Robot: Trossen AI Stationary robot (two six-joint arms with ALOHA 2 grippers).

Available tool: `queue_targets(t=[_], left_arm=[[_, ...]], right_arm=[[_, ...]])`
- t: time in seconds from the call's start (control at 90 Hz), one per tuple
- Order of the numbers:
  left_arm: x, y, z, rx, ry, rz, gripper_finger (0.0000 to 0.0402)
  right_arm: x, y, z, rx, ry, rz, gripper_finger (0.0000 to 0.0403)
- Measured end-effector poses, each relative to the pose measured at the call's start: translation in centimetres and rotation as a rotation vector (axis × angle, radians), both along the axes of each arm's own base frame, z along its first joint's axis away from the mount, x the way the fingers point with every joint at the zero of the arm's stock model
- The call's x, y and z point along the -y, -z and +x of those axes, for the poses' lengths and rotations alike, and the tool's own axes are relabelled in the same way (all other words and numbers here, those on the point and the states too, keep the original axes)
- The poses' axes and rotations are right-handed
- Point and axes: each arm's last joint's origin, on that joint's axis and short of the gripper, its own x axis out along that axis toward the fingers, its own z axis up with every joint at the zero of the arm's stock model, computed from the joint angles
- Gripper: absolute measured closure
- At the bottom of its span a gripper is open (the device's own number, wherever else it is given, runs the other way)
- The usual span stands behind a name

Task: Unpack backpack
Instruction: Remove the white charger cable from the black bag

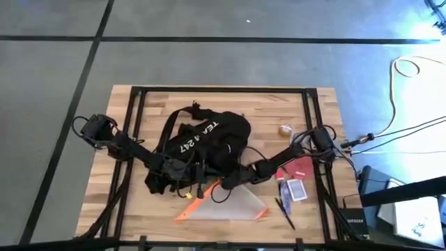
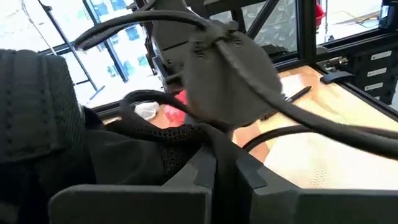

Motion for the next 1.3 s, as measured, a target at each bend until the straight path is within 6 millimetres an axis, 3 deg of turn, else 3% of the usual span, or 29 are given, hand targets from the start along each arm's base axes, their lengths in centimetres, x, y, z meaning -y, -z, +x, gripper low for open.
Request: queue_targets(t=[0.278, 0.467, 0.6, 0.767, 1.089, 1.3], left_arm=[[0.1, -0.1, 0.0, 0.004, 0.016, -0.003, 0.0402], [0.1, -0.1, 0.0, 0.005, 0.027, -0.005, 0.0402], [0.1, -0.2, 0.0, 0.009, 0.026, -0.004, 0.0402], [0.1, -0.2, 0.0, 0.007, 0.027, -0.002, 0.0402], [0.4, -0.4, 0.0, 0.029, 0.133, 0.005, 0.0402], [0.7, -1.8, -0.1, 0.175, 0.258, -0.054, 0.0402]], right_arm=[[0.0, -0.2, 0.7, -0.063, -0.191, 0.117, 0.0217], [-0.8, -2.0, 0.1, -0.076, -0.227, 0.065, 0.0234], [-1.6, -3.1, -0.3, -0.046, -0.181, -0.098, 0.0233], [-2.2, -3.7, -0.1, -0.008, -0.236, -0.196, 0.0194], [-1.5, -4.5, 0.8, 0.043, -0.251, -0.324, 0.0057], [-1.9, -5.6, 1.1, 0.112, -0.244, -0.352, 0.0038]])
